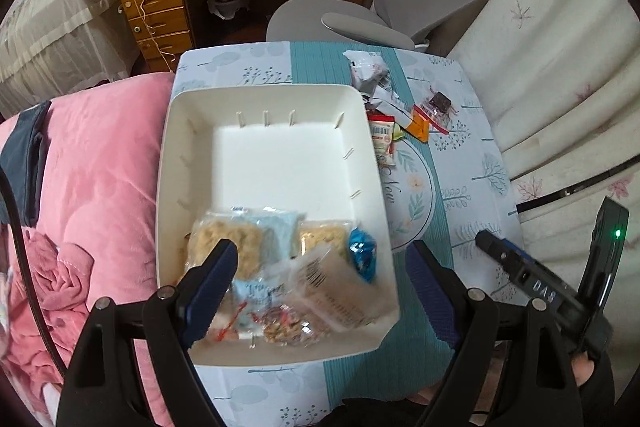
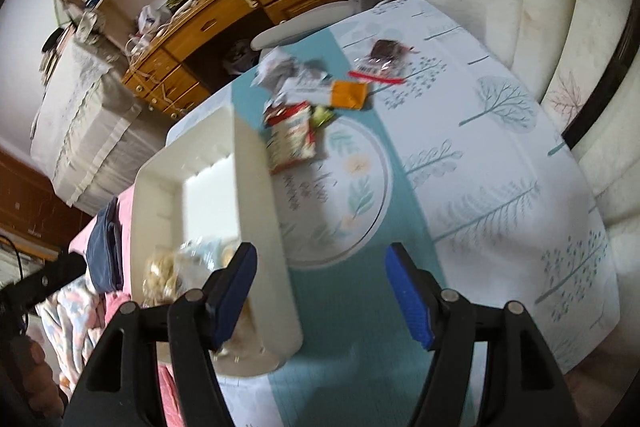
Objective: Organize snacks
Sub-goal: 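Withdraw both tools from the tray toward the remaining snacks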
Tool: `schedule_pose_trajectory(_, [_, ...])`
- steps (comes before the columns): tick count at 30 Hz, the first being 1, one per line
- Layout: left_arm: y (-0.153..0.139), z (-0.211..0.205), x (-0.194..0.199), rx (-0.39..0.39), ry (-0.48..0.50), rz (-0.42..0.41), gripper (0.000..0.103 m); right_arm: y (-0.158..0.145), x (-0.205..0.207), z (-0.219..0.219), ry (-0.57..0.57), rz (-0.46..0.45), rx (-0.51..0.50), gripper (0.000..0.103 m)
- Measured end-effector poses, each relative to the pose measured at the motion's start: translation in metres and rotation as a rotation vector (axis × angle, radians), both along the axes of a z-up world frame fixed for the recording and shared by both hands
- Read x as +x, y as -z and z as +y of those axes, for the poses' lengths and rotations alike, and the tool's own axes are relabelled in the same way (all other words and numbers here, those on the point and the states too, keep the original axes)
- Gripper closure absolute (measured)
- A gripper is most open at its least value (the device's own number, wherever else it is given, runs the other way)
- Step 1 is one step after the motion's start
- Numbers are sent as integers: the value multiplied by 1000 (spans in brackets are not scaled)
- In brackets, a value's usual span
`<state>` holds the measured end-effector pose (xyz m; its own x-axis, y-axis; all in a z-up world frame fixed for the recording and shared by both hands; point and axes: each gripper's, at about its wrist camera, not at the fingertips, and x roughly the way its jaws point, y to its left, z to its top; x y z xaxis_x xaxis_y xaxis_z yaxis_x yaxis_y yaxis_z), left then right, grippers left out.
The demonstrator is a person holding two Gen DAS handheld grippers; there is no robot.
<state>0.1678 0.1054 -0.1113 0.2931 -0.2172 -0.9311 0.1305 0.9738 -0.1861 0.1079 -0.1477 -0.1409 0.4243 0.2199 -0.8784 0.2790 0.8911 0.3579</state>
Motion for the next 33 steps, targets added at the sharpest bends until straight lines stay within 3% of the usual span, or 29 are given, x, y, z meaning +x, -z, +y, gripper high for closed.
schedule_pose_trajectory(6, [-4, -34, 39, 60, -25, 22, 18, -2, 36, -39, 55, -23, 9, 35])
schedule_pose_trajectory(15, [2, -72, 108, 58, -118, 80, 18, 6, 102, -82, 66, -67, 12, 35])
schedule_pose_trajectory(22, [14, -101, 156, 65, -129, 100, 18, 22, 147, -103, 72, -81, 10, 35])
schedule_pose_trajectory(33, [64, -129, 237, 87, -165, 151, 15, 67, 206, -120, 122, -78, -33, 35])
